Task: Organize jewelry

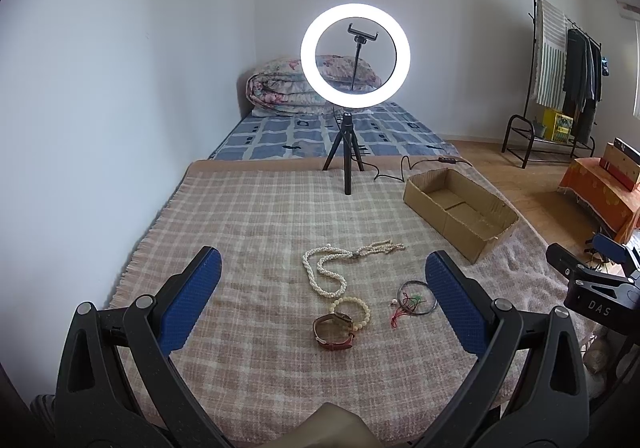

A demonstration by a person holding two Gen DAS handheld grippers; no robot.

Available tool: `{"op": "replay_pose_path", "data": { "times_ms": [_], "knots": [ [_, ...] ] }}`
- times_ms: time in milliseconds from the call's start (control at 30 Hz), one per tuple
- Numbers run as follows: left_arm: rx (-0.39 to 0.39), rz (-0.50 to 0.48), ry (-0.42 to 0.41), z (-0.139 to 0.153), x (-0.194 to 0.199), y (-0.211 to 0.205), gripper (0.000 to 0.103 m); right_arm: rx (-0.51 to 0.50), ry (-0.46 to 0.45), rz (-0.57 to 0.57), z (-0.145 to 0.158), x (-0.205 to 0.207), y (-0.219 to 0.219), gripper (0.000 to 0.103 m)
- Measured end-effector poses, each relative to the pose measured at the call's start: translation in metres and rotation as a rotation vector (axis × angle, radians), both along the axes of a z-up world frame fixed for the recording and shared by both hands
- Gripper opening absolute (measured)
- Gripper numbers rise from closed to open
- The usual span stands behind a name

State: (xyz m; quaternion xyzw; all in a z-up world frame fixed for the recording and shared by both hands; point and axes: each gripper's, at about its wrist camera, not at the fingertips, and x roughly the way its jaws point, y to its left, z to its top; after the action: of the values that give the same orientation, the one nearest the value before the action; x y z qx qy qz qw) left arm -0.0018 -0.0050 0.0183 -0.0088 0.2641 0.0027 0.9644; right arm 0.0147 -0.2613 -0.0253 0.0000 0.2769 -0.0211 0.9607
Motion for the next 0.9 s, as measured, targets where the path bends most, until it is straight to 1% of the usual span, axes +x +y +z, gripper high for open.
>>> {"op": "replay_pose_path", "data": {
  "times_ms": [167,533,900],
  "knots": [
    [0.001,0.001,-0.002,0.0051,-0.0003,-0.0008,0.103,0.003,0.0,0.003,0.0009,0.0,0.0002,0.103],
    [0.0,0.002,-0.004,0.0033,-0.0015,-0.0006,0.103,0.009,0.001,0.006,0.0009,0.0006,0.0011,0.103],
    [-0.002,-0.002,-0.002,0.0075,-0.0004,-0.0016,0.103,0.016,0.004,0.007,0.001,0.0012,0.0008,0.103]
  ]
}}
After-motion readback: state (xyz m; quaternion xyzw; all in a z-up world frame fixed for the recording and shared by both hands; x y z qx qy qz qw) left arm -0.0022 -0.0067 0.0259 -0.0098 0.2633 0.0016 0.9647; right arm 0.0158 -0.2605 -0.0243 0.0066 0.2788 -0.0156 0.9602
